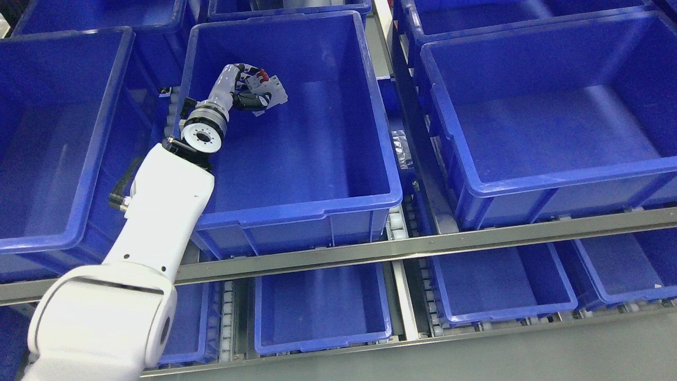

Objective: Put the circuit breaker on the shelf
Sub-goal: 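Open the left hand to release the breaker into the bin and withdraw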

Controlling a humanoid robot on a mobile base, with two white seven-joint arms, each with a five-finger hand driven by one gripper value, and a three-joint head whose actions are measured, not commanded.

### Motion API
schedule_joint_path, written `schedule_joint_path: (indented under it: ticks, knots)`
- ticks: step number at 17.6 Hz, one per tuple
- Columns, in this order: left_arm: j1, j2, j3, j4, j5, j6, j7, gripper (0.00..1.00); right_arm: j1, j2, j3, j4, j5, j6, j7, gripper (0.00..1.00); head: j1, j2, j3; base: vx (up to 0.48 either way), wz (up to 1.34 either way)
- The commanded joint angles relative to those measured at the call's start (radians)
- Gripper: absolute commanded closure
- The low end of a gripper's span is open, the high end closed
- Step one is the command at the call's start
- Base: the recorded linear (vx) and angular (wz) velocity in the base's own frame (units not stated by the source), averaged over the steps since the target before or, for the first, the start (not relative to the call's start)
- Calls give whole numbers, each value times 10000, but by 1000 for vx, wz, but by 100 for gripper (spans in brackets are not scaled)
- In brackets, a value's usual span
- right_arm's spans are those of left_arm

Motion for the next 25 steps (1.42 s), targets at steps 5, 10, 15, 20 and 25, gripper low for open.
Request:
schedule_joint_path:
  ticks: [5, 10, 15, 20, 25]
  knots:
    - [-81, 145, -488, 12, 3, 70, 102, 14, 0, -175, 199, 0, 1, -349, 6, 0, 0, 0, 0, 25, -10]
    - [-618, 145, 2093, -2008, 126, -7, 119, 1, 0, -175, 199, 0, 1, -349, -9, 0, 0, 0, 0, 0, 0]
    - [450, 145, 4788, -5849, 2434, 84, 56, 1, 0, -175, 199, 0, 1, -349, -9, 0, 0, 0, 0, 0, 0]
    - [3274, 145, 4712, -11241, 2947, 1510, 72, 1, 0, -175, 199, 0, -14, -349, -9, 0, 0, 0, 0, -8, -29]
    - [5241, 145, 4697, -12490, 3010, 1344, 72, 1, 0, -175, 199, 0, 1, -349, 6, 0, 0, 0, 0, -158, -111]
